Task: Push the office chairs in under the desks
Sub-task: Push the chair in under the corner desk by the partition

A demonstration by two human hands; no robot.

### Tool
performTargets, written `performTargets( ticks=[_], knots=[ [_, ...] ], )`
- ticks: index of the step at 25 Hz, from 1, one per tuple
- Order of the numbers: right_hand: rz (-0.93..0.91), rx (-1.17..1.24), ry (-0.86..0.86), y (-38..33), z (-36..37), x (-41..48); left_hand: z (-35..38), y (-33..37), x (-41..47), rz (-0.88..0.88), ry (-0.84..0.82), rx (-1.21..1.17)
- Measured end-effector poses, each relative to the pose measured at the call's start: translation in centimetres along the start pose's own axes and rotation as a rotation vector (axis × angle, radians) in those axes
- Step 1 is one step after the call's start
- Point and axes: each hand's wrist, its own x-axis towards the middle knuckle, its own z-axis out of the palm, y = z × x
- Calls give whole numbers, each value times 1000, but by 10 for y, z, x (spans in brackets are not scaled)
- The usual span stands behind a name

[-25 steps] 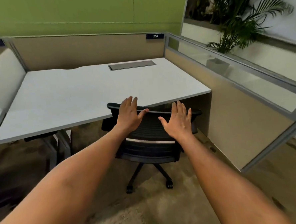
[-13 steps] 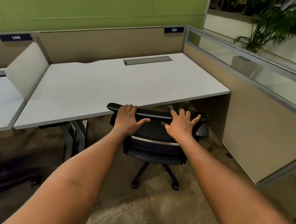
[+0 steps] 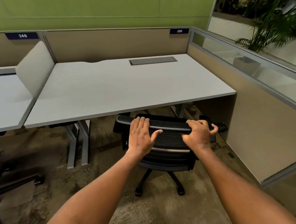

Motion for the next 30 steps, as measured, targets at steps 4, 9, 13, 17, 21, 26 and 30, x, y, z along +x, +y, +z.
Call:
performTargets(
  ticks=[4, 9, 13, 17, 21, 26, 30],
  knots=[
    [-57, 10, 84, 2, -2, -10, -7, 3, -16, 20, 69, -5],
    [-103, -32, 95, -1, -2, -9, -11, -2, -23, 31, 103, 23],
    [-137, -14, 117, -2, 6, 8, -10, -7, -8, 35, 91, 106],
    [-158, 12, 125, -3, 15, 36, -7, -10, 14, 22, 110, 175],
    [-178, 12, 101, 4, 28, 58, 4, -9, 30, 16, 153, 210],
    [-173, 24, -38, 7, 38, 98, 9, -5, 61, -38, 108, 204],
    [-194, -40, -154, 6, 45, 130, 6, -5, 94, -101, -45, 155]
  ],
)
